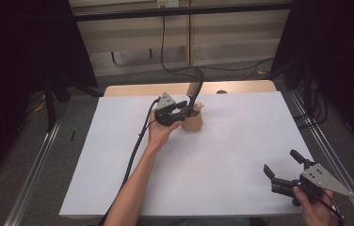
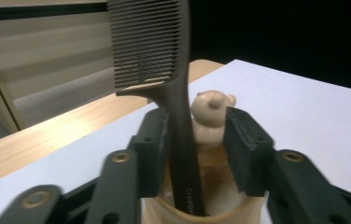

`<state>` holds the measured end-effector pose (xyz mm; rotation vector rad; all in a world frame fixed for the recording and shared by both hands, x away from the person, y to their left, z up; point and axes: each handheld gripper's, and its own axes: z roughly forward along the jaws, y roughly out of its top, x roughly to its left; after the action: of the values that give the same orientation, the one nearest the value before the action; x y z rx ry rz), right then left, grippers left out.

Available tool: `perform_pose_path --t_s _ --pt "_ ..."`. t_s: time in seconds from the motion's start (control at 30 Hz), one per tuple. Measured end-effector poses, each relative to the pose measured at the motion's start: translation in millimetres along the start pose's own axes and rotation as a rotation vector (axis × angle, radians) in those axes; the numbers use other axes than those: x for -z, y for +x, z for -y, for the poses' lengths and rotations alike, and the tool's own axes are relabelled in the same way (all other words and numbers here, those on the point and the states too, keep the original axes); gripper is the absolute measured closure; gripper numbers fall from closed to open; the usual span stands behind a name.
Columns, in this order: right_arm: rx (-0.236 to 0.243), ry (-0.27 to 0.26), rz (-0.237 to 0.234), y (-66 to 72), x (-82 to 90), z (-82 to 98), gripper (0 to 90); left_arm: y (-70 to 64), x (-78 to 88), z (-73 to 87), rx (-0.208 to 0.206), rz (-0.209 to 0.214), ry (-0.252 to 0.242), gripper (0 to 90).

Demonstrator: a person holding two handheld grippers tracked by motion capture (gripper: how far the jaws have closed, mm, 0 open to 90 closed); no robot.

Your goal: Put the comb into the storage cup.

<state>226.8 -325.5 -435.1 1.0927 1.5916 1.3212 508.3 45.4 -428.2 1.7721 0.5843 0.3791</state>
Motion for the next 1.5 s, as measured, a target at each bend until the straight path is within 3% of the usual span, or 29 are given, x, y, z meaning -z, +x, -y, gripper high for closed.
perform_pose_path --t_s 0.37,0.63,0.73,0.9,1.03,1.13,1.2,1.23,1.37,1.5 --pt "0.0 0.0 -0.001 0.1 0.0 0.0 0.0 -3.3 1.9 -5.2 -0.017 -0.039 -0.012 36.2" --pt "0.002 0.002 0.002 0.0 0.2 0.1 0.0 -5.9 3.5 -8.1 0.026 -0.044 -0.025 21.0" --pt "0.0 0.003 0.005 -0.6 0.6 0.4 0.0 -7.2 4.6 -10.2 0.011 -0.069 -0.026 16.9" --pt "0.0 0.001 0.006 -1.4 0.5 0.5 0.0 -7.7 8.5 -14.7 0.03 -0.074 -0.04 6.0" --pt "-0.003 0.004 0.012 -2.0 -0.3 0.9 0.0 -9.4 13.0 -20.2 0.028 -0.077 -0.066 4.2" --pt "-0.007 0.003 0.014 -2.6 -1.5 1.0 0.0 -9.7 18.2 -23.6 0.032 -0.097 -0.05 1.7" --pt "-0.003 0.001 0.008 -2.1 -2.7 0.9 0.0 -10.6 21.6 -25.9 0.007 -0.112 -0.037 1.6" --pt "-0.002 -0.001 0.006 -1.7 -2.9 0.9 0.0 -11.4 23.1 -26.6 -0.004 -0.121 -0.042 1.6" --pt "-0.002 0.001 0.009 -2.2 -2.9 0.7 0.0 -11.2 29.8 -28.7 0.017 -0.118 -0.046 1.8" --pt "-0.001 -0.002 0.008 -1.9 -2.9 0.8 0.0 -12.6 35.3 -28.0 -0.002 -0.138 -0.061 2.0"
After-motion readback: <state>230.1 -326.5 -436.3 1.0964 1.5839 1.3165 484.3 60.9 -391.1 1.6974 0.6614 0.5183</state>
